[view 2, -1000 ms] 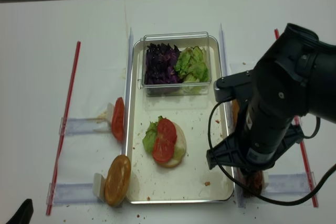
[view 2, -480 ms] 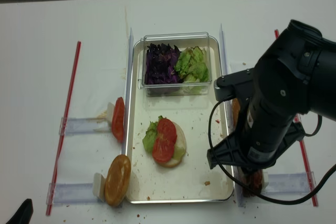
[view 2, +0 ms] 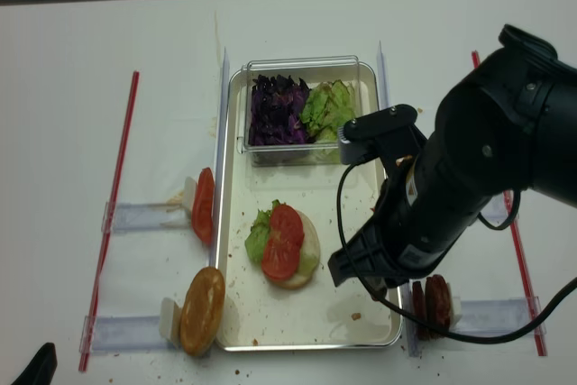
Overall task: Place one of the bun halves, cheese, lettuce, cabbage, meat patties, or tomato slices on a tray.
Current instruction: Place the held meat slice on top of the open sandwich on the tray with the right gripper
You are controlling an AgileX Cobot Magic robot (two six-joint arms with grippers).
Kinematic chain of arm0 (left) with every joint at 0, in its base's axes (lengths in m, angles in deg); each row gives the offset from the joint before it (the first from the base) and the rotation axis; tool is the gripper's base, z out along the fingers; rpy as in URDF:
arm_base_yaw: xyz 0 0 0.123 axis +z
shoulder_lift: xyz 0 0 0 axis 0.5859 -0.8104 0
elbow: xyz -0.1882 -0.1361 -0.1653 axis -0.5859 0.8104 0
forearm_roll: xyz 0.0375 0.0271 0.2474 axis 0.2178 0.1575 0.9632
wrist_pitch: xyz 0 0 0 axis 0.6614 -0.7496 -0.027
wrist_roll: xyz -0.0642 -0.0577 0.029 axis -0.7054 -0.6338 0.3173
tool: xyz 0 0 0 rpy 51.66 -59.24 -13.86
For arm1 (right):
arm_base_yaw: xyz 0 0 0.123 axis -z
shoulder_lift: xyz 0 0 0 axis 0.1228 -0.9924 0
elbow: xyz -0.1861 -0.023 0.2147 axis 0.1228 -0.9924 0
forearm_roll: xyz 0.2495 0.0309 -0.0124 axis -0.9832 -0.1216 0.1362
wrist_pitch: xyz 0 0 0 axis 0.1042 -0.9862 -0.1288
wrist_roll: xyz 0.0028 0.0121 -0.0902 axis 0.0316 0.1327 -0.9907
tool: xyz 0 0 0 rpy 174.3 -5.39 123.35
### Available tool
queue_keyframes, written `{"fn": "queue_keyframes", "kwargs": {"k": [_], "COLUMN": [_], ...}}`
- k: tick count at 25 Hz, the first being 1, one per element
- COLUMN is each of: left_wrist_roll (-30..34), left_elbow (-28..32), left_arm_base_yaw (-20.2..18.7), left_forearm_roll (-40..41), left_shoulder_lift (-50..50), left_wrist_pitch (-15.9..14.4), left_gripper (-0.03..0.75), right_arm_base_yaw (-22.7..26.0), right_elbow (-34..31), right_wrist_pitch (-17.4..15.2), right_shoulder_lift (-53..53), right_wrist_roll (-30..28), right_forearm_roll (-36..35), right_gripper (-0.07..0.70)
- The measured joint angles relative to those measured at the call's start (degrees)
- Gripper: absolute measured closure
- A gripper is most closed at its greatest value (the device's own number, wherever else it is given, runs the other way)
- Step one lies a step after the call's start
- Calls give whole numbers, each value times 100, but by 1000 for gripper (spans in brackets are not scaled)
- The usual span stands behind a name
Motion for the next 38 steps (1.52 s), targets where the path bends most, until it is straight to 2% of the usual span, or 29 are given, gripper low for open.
{"fn": "queue_keyframes", "kwargs": {"k": [3, 10, 14, 21, 28, 36, 38], "left_wrist_roll": [0, 0, 0, 0, 0, 0, 0], "left_elbow": [0, 0, 0, 0, 0, 0, 0], "left_arm_base_yaw": [0, 0, 0, 0, 0, 0, 0], "left_forearm_roll": [0, 0, 0, 0, 0, 0, 0], "left_shoulder_lift": [0, 0, 0, 0, 0, 0, 0], "left_wrist_pitch": [0, 0, 0, 0, 0, 0, 0], "left_gripper": [99, 99, 99, 99, 99, 99, 99], "right_arm_base_yaw": [348, 1181, 1421, 1431, 1484, 1970, 2010], "right_elbow": [0, 0, 0, 0, 0, 26, 38], "right_wrist_pitch": [144, 169, -10, -434, -761, -1186, -1199], "right_shoulder_lift": [0, 0, -270, -1012, -1614, -2216, -2373], "right_wrist_roll": [-918, -2739, -3655, -5347, -6383, -6878, -6971], "right_forearm_roll": [-786, -2309, -3197, -4751, -5774, -6355, -6438], "right_gripper": [500, 500, 501, 501, 500, 501, 501]}}
